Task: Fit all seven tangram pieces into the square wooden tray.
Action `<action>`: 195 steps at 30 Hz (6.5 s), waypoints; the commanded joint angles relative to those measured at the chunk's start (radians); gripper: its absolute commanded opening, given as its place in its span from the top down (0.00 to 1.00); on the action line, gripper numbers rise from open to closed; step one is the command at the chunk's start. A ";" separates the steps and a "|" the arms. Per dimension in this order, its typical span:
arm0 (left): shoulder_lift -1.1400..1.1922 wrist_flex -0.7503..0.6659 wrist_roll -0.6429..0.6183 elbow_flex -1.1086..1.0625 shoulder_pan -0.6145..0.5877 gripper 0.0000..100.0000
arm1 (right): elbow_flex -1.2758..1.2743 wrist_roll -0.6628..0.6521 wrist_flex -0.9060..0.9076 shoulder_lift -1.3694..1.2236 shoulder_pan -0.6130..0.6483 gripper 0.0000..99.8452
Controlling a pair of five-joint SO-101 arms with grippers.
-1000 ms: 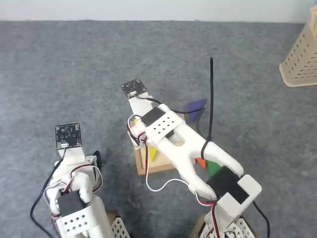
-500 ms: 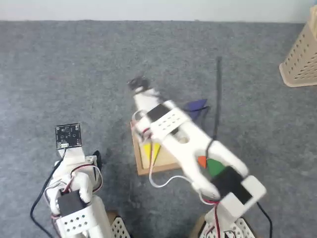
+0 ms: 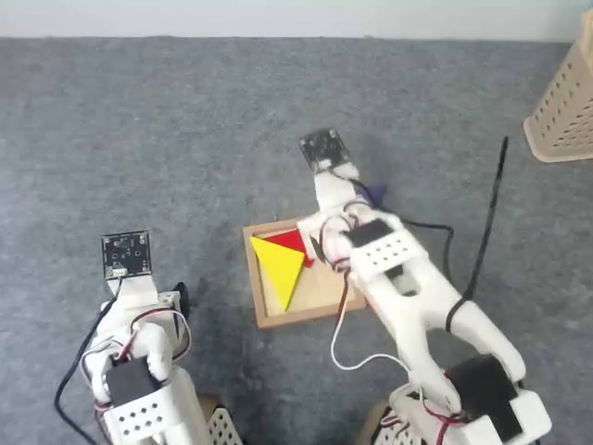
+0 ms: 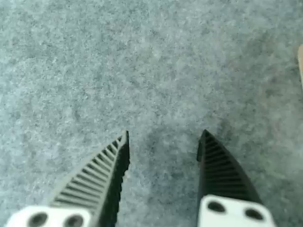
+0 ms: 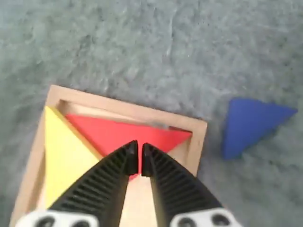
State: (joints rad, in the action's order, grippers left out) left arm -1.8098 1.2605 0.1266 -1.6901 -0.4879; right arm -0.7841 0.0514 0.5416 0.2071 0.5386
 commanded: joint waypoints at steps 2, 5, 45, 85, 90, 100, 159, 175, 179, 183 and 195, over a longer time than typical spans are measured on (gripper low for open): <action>-0.012 0.003 -0.009 0.005 0.006 0.77 | -0.028 -0.015 -0.110 0.062 0.045 0.99; -0.012 0.003 -0.009 0.005 0.006 0.77 | -0.031 -0.015 -0.111 0.062 0.061 0.99; -0.012 0.003 -0.009 0.005 0.006 0.77 | -0.025 -0.017 -0.082 -0.081 0.088 0.99; -0.012 0.003 -0.009 0.005 0.006 0.77 | 0.087 -0.081 0.054 -0.150 0.074 0.99; -0.012 0.003 -0.009 0.005 0.006 0.77 | 0.287 -0.081 0.234 -0.298 0.065 0.99; -0.012 0.003 -0.009 0.005 0.006 0.77 | 0.466 -0.078 0.232 -0.466 0.104 0.99; -0.012 0.003 -0.009 0.005 0.006 0.77 | -0.063 -0.491 0.687 0.186 -0.237 0.70; -0.012 0.003 -0.009 0.005 0.006 0.77 | 0.244 -0.176 0.604 -0.202 -0.177 0.81; -0.012 0.003 -0.009 0.005 0.006 0.77 | 0.249 -0.157 0.558 -0.291 -0.180 0.81; -0.012 0.003 -0.009 0.005 0.006 0.77 | 0.265 -0.153 0.558 -0.329 -0.200 0.81; -0.012 0.003 -0.009 0.005 0.006 0.77 | 0.476 -0.152 0.568 -0.329 -0.361 0.95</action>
State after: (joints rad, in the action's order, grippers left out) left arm -1.8098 1.2605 0.1266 -1.6901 -0.4879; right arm -0.4204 -0.1128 1.1109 -0.1442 0.1872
